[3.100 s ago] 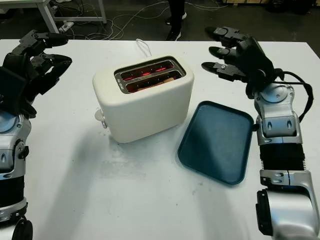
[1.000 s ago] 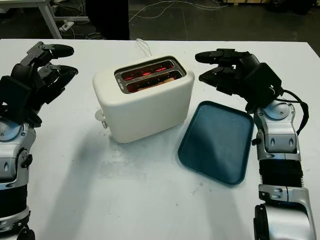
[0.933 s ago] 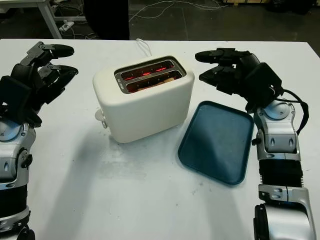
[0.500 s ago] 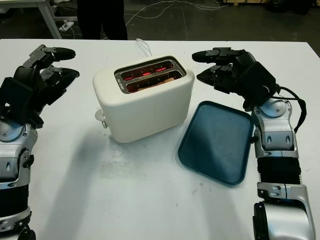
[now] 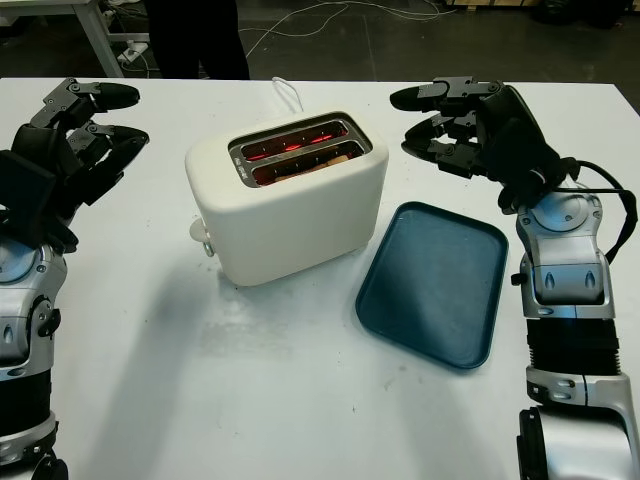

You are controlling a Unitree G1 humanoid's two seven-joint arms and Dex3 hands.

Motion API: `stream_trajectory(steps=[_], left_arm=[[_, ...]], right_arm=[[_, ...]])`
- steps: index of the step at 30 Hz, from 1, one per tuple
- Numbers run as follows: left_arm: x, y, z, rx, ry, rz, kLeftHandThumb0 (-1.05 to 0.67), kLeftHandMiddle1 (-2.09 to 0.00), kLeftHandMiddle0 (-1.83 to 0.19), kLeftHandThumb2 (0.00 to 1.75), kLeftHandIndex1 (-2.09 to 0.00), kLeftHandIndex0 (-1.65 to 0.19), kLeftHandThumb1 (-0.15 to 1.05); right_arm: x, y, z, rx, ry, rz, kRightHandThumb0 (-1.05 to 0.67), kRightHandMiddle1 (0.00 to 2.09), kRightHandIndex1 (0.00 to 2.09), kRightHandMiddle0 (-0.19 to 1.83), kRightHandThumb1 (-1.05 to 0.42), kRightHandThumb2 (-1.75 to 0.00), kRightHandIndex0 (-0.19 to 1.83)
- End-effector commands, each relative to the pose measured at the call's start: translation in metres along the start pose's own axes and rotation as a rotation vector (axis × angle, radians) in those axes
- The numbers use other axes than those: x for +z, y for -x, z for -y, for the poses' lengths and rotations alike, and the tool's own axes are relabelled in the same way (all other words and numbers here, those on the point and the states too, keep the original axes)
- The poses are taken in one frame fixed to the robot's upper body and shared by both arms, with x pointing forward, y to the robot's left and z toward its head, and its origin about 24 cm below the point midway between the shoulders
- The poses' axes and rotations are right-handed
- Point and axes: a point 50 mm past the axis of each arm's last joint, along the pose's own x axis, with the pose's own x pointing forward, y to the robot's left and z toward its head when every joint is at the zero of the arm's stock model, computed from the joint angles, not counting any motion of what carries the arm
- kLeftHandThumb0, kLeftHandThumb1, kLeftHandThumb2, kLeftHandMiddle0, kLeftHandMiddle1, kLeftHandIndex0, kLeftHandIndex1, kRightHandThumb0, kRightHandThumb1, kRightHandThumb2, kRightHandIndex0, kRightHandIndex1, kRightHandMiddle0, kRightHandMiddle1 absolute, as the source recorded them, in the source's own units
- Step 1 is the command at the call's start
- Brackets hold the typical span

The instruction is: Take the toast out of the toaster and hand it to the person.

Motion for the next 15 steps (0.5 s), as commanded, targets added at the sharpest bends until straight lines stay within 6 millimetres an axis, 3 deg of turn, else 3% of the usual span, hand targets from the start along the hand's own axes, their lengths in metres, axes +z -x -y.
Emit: stream_trajectory(steps=[1, 15], left_arm=[[0.0054, -0.0024, -0.0004, -0.008, -0.006, 0.014, -0.89, -1.15, -0.28, 0.07, -0.95, -0.25, 0.92], [0.0038, -0.0028, 0.0004, -0.012, -0.019, 0.022, -0.89, -1.14, -0.30, 0.06, -0.95, -0.27, 0.92]], right_arm=[[0.0069, -0.0035, 0.0048, -0.021, 0.014, 0.039, 0.03, 0.10, 0.71, 0.85, -0.88, 0.00, 0.65], [0.0049, -0.0035, 0.0033, -0.010, 0.000, 0.023, 0.01, 0.08, 0.67, 0.86, -0.88, 0.00, 0.67]])
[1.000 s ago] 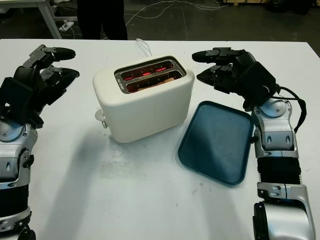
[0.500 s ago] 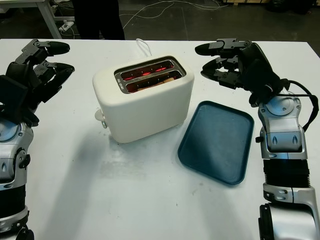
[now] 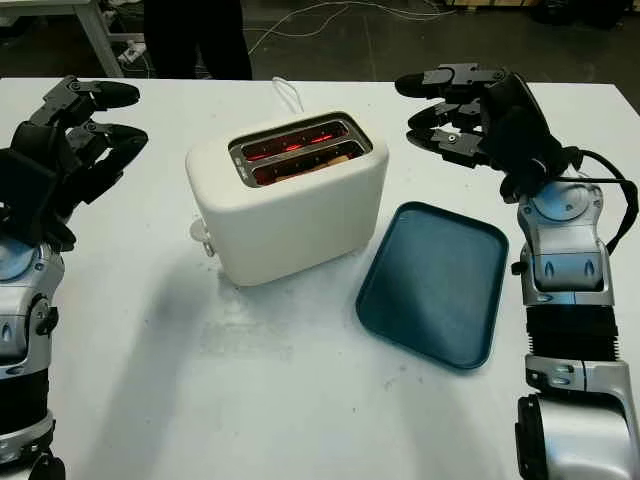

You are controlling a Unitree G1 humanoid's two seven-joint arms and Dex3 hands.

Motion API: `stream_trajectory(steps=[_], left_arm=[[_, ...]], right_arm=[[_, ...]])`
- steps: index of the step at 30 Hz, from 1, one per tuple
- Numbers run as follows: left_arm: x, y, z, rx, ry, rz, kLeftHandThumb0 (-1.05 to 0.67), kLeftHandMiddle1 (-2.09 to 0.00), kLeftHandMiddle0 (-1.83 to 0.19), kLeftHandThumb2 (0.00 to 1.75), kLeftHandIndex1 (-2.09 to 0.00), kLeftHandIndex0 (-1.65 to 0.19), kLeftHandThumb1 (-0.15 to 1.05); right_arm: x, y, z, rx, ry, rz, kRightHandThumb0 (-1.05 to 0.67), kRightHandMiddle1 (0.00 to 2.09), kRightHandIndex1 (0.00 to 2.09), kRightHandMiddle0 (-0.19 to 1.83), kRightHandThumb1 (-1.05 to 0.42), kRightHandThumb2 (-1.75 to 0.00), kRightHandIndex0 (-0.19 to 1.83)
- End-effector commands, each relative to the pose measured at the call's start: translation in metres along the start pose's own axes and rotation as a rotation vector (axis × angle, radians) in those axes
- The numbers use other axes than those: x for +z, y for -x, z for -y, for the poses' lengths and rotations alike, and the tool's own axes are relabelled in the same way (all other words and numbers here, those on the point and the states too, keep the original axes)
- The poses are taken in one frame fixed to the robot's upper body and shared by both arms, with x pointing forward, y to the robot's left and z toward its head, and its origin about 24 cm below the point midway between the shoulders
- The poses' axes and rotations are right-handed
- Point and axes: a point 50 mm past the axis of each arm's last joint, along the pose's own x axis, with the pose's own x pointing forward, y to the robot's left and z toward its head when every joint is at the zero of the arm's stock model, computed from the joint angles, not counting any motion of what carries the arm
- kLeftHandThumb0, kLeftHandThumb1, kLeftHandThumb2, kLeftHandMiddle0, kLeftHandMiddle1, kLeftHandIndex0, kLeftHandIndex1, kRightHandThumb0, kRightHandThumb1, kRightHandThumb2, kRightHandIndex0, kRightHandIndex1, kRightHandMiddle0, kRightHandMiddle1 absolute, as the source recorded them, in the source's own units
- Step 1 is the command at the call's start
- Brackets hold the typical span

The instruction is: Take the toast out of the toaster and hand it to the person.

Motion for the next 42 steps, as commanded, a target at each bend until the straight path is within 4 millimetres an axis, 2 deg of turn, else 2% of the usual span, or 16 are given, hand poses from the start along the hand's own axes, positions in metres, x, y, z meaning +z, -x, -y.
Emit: stream_trajectory(steps=[1, 8, 19, 29, 33, 42], left_arm=[[0.005, -0.003, 0.000, -0.005, -0.018, 0.029, -0.90, -1.13, -0.30, 0.06, -0.94, -0.27, 0.92], [0.007, -0.004, 0.003, 0.003, -0.027, 0.034, -0.89, -1.14, -0.29, 0.04, -0.94, -0.27, 0.92], [0.011, -0.005, 0.008, -0.007, -0.031, 0.036, -0.84, -1.14, -0.28, 0.02, -0.94, -0.28, 0.91], [0.008, -0.003, 0.005, -0.005, -0.029, 0.034, -0.81, -1.15, -0.27, 0.01, -0.95, -0.27, 0.91], [0.009, -0.003, 0.006, -0.006, -0.024, 0.037, -0.81, -1.14, -0.28, 0.00, -0.93, -0.28, 0.90], [0.010, -0.002, 0.004, -0.016, -0.036, 0.045, -0.80, -1.12, -0.28, 0.00, -0.92, -0.28, 0.91]], right_arm=[[0.000, 0.001, -0.001, 0.005, 0.011, 0.005, 0.00, 0.08, 0.67, 0.86, -0.88, 0.00, 0.68], [0.000, 0.001, -0.003, 0.023, -0.006, 0.011, 0.03, 0.08, 0.65, 0.88, -0.88, 0.00, 0.69], [-0.002, 0.000, -0.006, 0.047, -0.029, 0.001, -0.01, 0.07, 0.65, 0.88, -0.87, 0.00, 0.69], [0.003, -0.001, -0.007, 0.052, -0.002, -0.022, -0.05, 0.07, 0.66, 0.88, -0.87, 0.00, 0.68], [0.005, -0.002, -0.010, 0.057, -0.044, -0.032, -0.03, 0.06, 0.67, 0.87, -0.88, 0.00, 0.66], [0.007, -0.002, -0.011, 0.023, -0.002, -0.009, -0.01, 0.07, 0.72, 0.90, -0.87, 0.00, 0.68]])
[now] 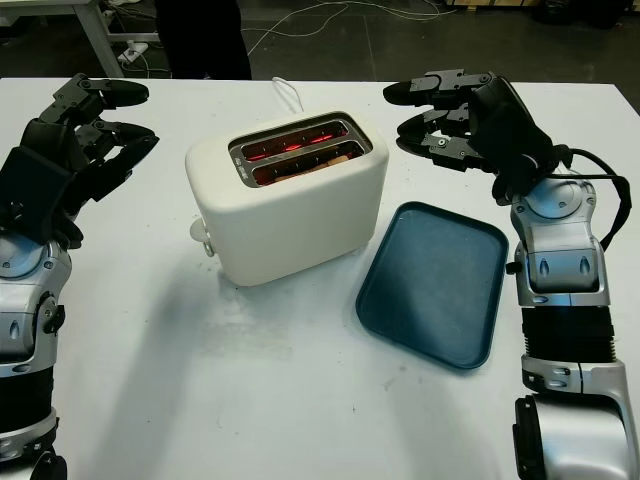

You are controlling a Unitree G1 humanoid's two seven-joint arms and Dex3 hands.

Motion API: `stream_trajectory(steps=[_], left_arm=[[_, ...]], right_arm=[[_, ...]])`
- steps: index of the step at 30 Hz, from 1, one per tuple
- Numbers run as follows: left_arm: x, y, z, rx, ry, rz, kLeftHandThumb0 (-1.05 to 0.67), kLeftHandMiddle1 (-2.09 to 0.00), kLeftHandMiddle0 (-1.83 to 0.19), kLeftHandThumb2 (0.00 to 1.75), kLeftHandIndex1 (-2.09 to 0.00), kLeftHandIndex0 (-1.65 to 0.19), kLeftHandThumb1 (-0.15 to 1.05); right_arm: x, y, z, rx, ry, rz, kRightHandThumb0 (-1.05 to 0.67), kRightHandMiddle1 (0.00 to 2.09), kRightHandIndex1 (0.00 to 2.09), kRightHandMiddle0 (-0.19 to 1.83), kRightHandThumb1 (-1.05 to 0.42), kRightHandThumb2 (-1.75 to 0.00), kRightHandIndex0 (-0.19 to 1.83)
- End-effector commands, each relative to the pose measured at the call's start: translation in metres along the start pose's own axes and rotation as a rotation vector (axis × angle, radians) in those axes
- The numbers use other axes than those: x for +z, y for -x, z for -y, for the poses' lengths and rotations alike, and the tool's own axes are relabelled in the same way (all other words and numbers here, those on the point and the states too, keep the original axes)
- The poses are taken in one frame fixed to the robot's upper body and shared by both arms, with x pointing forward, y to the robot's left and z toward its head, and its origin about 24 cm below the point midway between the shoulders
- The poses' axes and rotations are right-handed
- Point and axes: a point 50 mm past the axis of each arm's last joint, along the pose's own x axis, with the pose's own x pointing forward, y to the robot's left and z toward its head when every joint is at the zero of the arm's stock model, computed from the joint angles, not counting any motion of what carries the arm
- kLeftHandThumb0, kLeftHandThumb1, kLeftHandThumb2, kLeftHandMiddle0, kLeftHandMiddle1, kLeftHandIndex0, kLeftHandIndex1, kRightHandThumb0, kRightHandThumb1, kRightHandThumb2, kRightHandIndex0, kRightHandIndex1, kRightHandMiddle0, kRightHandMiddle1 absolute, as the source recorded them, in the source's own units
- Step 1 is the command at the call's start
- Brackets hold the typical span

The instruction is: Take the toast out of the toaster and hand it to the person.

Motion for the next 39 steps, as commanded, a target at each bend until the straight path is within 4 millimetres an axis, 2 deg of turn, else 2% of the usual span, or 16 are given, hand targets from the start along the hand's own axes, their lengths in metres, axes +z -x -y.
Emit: stream_trajectory(steps=[1, 15, 23, 27, 39], left_arm=[[0.007, 0.001, -0.002, 0.002, -0.020, 0.038, -0.80, -1.12, -0.28, 0.00, -0.92, -0.28, 0.91], [0.005, 0.003, -0.008, -0.001, 0.012, 0.034, -0.80, -1.11, -0.28, 0.00, -0.90, -0.27, 0.90], [0.001, 0.005, -0.014, 0.008, 0.012, 0.025, -0.85, -1.08, -0.30, 0.00, -0.87, -0.30, 0.92], [0.001, 0.005, -0.014, 0.007, 0.029, 0.028, -0.85, -1.05, -0.31, 0.00, -0.84, -0.31, 0.92], [0.001, 0.003, -0.015, 0.001, 0.031, 0.024, -0.82, -1.14, -0.27, 0.00, -0.89, -0.29, 0.91]], right_arm=[[0.004, 0.000, -0.002, -0.006, 0.014, 0.026, 0.00, 0.07, 0.72, 0.90, -0.88, -0.01, 0.68], [0.006, -0.003, -0.008, 0.003, 0.038, 0.028, -0.04, 0.07, 0.77, 0.91, -0.87, 0.00, 0.67], [0.006, -0.006, -0.011, 0.014, 0.020, 0.012, -0.18, 0.08, 0.80, 0.93, -0.84, 0.00, 0.66], [0.006, -0.006, -0.012, 0.017, 0.038, 0.019, -0.18, 0.09, 0.81, 0.93, -0.84, 0.00, 0.67], [0.009, -0.006, -0.014, 0.012, 0.067, 0.022, -0.21, 0.08, 0.80, 0.93, -0.84, -0.01, 0.70]])
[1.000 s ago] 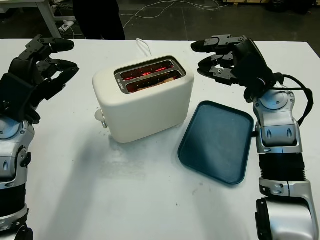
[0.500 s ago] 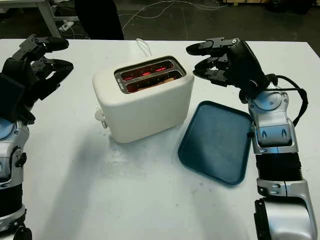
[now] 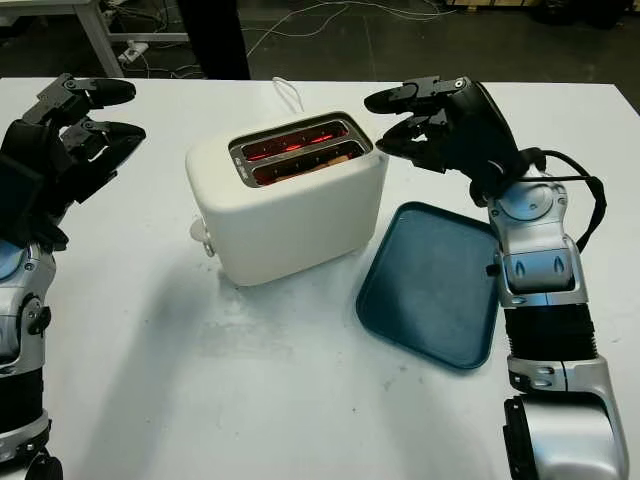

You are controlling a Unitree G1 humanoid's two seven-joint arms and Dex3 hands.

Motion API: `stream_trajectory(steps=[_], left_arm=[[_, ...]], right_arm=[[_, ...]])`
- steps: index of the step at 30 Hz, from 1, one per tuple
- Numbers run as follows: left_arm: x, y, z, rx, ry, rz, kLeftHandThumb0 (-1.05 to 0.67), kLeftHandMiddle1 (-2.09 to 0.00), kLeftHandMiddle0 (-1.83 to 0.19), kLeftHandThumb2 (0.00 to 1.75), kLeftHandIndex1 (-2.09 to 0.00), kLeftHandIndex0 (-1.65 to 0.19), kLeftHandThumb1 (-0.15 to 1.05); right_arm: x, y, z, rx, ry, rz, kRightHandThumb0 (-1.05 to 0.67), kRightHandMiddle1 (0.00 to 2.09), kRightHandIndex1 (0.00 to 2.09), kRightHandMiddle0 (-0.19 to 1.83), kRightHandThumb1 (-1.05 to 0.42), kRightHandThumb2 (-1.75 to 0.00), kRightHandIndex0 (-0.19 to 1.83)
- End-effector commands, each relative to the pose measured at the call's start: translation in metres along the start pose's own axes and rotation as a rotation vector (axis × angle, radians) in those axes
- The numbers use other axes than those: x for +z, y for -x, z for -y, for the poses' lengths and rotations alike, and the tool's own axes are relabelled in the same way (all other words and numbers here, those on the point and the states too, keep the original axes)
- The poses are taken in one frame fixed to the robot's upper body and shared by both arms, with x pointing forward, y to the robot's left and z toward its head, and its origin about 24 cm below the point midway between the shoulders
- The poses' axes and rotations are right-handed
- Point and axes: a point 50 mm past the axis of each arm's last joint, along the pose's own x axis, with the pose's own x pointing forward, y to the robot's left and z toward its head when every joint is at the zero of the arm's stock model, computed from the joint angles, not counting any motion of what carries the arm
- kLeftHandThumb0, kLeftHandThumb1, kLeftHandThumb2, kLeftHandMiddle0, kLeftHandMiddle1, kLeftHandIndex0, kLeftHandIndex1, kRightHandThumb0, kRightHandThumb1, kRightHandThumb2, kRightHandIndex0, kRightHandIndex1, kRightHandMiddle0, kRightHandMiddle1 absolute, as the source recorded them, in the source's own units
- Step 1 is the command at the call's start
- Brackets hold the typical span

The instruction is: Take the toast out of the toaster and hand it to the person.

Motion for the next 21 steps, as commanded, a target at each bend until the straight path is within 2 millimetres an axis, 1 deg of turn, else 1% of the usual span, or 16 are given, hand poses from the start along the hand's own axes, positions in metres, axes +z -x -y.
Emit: stream_trajectory(steps=[1, 8, 14, 21], left_arm=[[0.0043, -0.0007, -0.0026, 0.006, -0.005, 0.012, -0.81, -1.14, -0.27, 0.00, -0.90, -0.29, 0.91], [0.0033, -0.0015, -0.0030, 0.005, 0.005, 0.018, -0.80, -1.14, -0.27, 0.00, -0.90, -0.28, 0.91], [0.0042, -0.0021, -0.0026, 0.005, 0.005, 0.014, -0.79, -1.16, -0.26, 0.00, -0.91, -0.28, 0.91], [0.0032, -0.0035, -0.0020, -0.001, 0.029, 0.016, -0.79, -1.18, -0.24, 0.00, -0.94, -0.27, 0.90]], right_arm=[[0.0043, 0.0006, 0.0025, -0.014, 0.015, 0.016, -0.21, 0.08, 0.79, 0.93, -0.84, -0.01, 0.70], [0.0052, -0.0002, 0.0001, -0.024, 0.005, 0.036, -0.21, 0.08, 0.79, 0.94, -0.84, 0.00, 0.72], [0.0042, -0.0001, -0.0044, -0.024, -0.043, 0.039, -0.22, 0.06, 0.78, 0.89, -0.87, -0.01, 0.65], [0.0040, 0.0003, -0.0062, -0.032, -0.058, 0.025, -0.22, 0.04, 0.79, 0.87, -0.87, -0.01, 0.60]])
